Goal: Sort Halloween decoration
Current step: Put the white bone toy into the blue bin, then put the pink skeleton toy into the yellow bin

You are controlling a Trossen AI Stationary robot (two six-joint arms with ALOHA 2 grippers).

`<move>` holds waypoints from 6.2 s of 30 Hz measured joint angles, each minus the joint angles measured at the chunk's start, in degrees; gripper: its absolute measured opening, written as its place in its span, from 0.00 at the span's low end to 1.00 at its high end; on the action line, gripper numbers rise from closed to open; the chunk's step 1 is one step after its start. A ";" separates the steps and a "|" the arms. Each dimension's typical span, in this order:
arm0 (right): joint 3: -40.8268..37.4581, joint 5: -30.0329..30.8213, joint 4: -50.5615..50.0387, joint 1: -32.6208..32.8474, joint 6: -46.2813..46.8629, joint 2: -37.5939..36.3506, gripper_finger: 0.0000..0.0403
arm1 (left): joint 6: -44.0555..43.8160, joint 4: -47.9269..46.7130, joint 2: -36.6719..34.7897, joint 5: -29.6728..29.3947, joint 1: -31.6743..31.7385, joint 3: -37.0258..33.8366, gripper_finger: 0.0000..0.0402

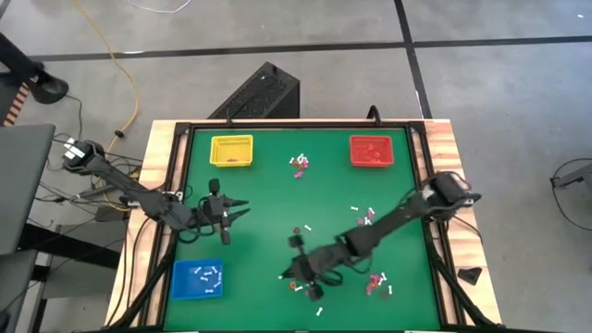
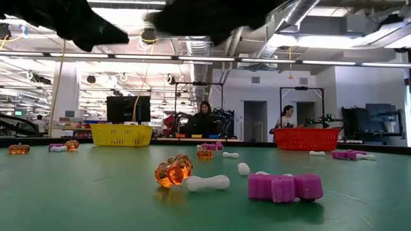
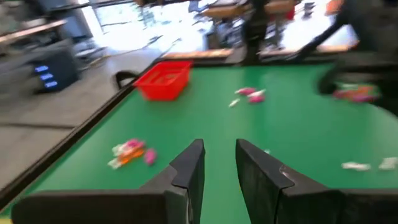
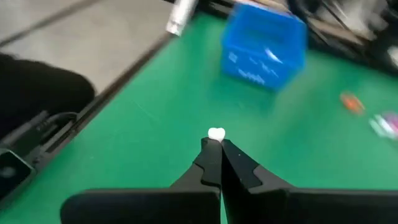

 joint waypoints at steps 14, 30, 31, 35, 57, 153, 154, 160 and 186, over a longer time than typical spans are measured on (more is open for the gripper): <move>31.66 -22.71 18.41 -12.01 -5.46 28.60 0.05 | -4.04 -6.37 -0.02 -7.68 0.07 0.00 0.20; 53.08 -20.98 15.67 -13.01 -0.63 45.03 0.05 | -10.55 -25.94 -8.21 -7.45 -3.37 0.07 0.20; 53.97 -20.99 15.72 -13.16 -0.39 45.46 0.05 | -10.57 -25.99 -8.19 -7.44 -3.37 0.07 0.20; 54.78 -21.00 14.82 -13.33 0.26 45.78 0.08 | -10.57 -26.07 -8.17 -7.46 -3.37 0.07 0.20; 54.65 -21.01 -32.99 -13.62 -2.20 28.97 0.41 | -11.95 -25.24 -8.91 -5.44 -3.34 0.07 0.20; -2.76 0.63 -45.01 -18.82 38.34 -16.00 0.11 | -6.38 -20.79 -8.72 -5.83 -3.23 0.07 0.20; -2.88 0.17 -46.06 -18.29 38.84 -16.00 0.14 | -6.34 -20.82 -8.72 -5.83 -3.23 0.07 0.20; -3.22 0.10 -55.88 -14.68 45.10 -16.04 0.31 | -4.91 -20.80 -8.72 -5.83 -3.23 0.07 0.20; -3.18 3.18 -62.22 -13.18 54.07 -5.28 0.49 | -5.28 -20.58 -8.74 -2.70 0.15 0.07 0.20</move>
